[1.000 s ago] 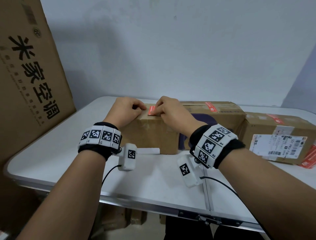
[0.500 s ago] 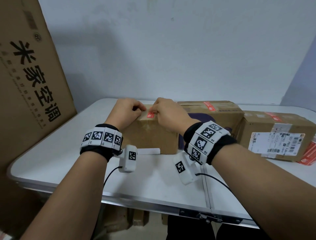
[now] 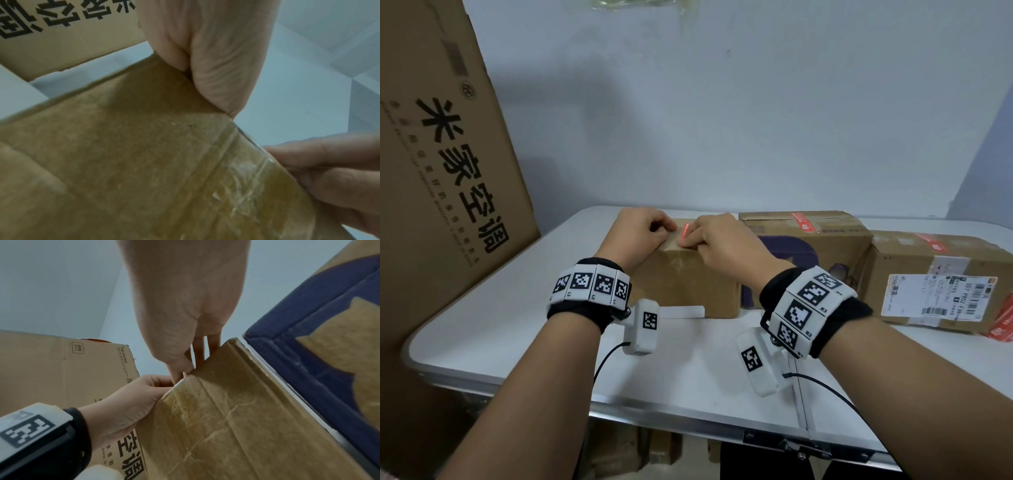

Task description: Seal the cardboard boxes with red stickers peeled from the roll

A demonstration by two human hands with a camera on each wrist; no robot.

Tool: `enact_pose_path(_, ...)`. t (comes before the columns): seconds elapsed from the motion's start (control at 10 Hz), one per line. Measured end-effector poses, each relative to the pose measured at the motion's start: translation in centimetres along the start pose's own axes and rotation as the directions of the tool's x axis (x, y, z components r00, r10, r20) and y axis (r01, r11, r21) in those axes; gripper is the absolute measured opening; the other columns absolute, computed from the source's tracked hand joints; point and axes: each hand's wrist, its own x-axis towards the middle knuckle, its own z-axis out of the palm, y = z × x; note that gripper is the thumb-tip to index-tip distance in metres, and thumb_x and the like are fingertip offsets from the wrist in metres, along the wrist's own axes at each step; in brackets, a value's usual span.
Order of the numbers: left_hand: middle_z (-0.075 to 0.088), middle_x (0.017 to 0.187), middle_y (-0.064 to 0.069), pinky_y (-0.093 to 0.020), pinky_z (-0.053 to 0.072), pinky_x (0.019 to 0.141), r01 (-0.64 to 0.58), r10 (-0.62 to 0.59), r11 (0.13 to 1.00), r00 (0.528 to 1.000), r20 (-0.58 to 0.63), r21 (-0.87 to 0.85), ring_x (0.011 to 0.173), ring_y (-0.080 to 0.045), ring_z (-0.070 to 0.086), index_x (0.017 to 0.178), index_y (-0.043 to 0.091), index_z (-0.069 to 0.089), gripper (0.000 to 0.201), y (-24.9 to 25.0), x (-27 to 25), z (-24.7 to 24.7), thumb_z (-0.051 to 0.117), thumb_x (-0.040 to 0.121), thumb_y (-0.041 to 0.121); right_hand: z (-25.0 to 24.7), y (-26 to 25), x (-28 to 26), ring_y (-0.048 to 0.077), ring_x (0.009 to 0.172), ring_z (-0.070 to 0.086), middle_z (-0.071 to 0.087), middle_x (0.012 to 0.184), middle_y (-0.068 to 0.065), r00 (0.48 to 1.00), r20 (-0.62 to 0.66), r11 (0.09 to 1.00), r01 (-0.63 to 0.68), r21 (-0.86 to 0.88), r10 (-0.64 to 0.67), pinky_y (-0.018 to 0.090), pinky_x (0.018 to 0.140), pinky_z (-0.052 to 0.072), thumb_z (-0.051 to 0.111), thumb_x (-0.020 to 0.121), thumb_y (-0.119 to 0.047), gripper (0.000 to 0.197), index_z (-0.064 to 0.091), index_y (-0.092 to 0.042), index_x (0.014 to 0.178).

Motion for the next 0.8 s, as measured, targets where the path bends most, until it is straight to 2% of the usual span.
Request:
enact_pose_path(0.1,0.073,0.094,0.002,-0.017,0.04,0.081,0.01,-0.01,1.0,1.0,0.006,-0.005,0.092,-0.012,0.062,0.092,0.018,0.075,0.024,-0.1,0.1,0.0,0.057,0.083,0.005,-0.3,0.0,-0.2,0.025,0.107,0.064,0.073,0.112,-0.004,1.0,-0.002,1.0,-0.016,0.001,0.016,0.037,0.085,0.053,0.045,0.08,0.0,0.038,0.075,-0.016,0.096)
enact_pose_path(0.2,0.073,0.094,0.002,-0.017,0.04,0.08,0.005,-0.005,1.0,1.0,0.018,-0.004,0.091,-0.012,0.062,0.091,0.019,0.074,0.024,0.0,0.1,0.0,0.057,0.083,0.004,-0.4,-0.1,-0.3,0.025,0.109,0.064,0.073,0.114,-0.002,0.998,0.005,0.997,-0.059,0.049,0.059,0.038,0.091,0.052,0.046,0.084,-0.001,0.039,0.077,-0.019,0.101)
enact_pose_path(0.3,0.072,0.094,0.001,-0.013,0.039,0.078,0.004,-0.004,1.0,1.0,0.031,-0.006,0.09,-0.013,0.061,0.091,0.017,0.074,0.025,0.3,0.0,0.0,0.056,0.083,0.001,-0.5,0.0,-0.3,0.022,0.113,0.063,0.072,0.117,0.001,0.994,0.002,0.988,-0.109,0.112,0.11,0.036,0.099,0.049,0.047,0.086,-0.004,0.039,0.076,-0.021,0.104)
enact_pose_path(0.4,0.071,0.093,0.0,-0.01,0.037,0.073,0.006,-0.007,1.0,0.999,0.042,0.022,0.087,-0.012,0.058,0.092,0.014,0.073,0.026,0.9,0.0,-0.2,0.055,0.082,-0.001,-0.7,0.5,-0.6,0.025,0.109,0.065,0.072,0.115,0.005,0.987,0.001,0.975,-0.161,0.153,0.163,0.037,0.097,0.051,0.045,0.084,-0.005,0.039,0.077,-0.019,0.101)
enact_pose_path(0.5,0.07,0.093,-0.004,-0.018,0.036,0.076,0.019,-0.023,0.996,0.999,0.045,0.087,0.083,-0.012,0.055,0.091,0.012,0.072,0.028,1.7,0.2,-0.2,0.052,0.079,-0.004,-1.3,0.6,-0.9,0.025,0.109,0.065,0.073,0.114,0.005,0.983,0.011,0.97,-0.185,0.158,0.186,0.035,0.095,0.051,0.044,0.083,-0.005,0.039,0.077,-0.019,0.1)
enact_pose_path(0.6,0.068,0.091,-0.004,-0.022,0.039,0.076,0.056,-0.061,0.991,0.998,0.034,0.125,0.083,-0.015,0.055,0.088,0.015,0.072,0.03,2.7,0.8,0.2,0.049,0.079,-0.003,-2.1,1.6,-1.5,0.023,0.112,0.062,0.072,0.115,0.005,0.982,-0.009,0.969,-0.185,0.165,0.189,0.034,0.096,0.05,0.043,0.085,-0.004,0.04,0.075,-0.017,0.105)
enact_pose_path(0.7,0.066,0.082,-0.003,-0.026,0.044,0.069,0.1,-0.107,0.987,0.993,0.052,0.127,0.074,-0.018,0.059,0.082,0.023,0.07,0.026,4.3,1.4,0.9,0.051,0.079,0.004,-3.2,3.2,-2.4,0.022,0.115,0.06,0.07,0.119,0.006,0.967,-0.071,0.95,-0.224,0.217,0.245,0.032,0.1,0.046,0.044,0.087,-0.004,0.039,0.073,-0.017,0.109)
enact_pose_path(0.8,0.063,0.079,-0.003,-0.026,0.043,0.069,0.084,-0.087,0.994,0.995,0.039,0.075,0.072,-0.018,0.057,0.091,0.019,0.071,0.031,6.8,2.6,2.0,0.046,0.082,0.003,-4.9,5.2,-3.0,0.02,0.101,0.064,0.072,0.117,0.004,0.938,-0.154,0.92,-0.256,0.298,0.311,0.026,0.091,0.048,0.044,0.087,-0.004,0.04,0.075,-0.019,0.108)
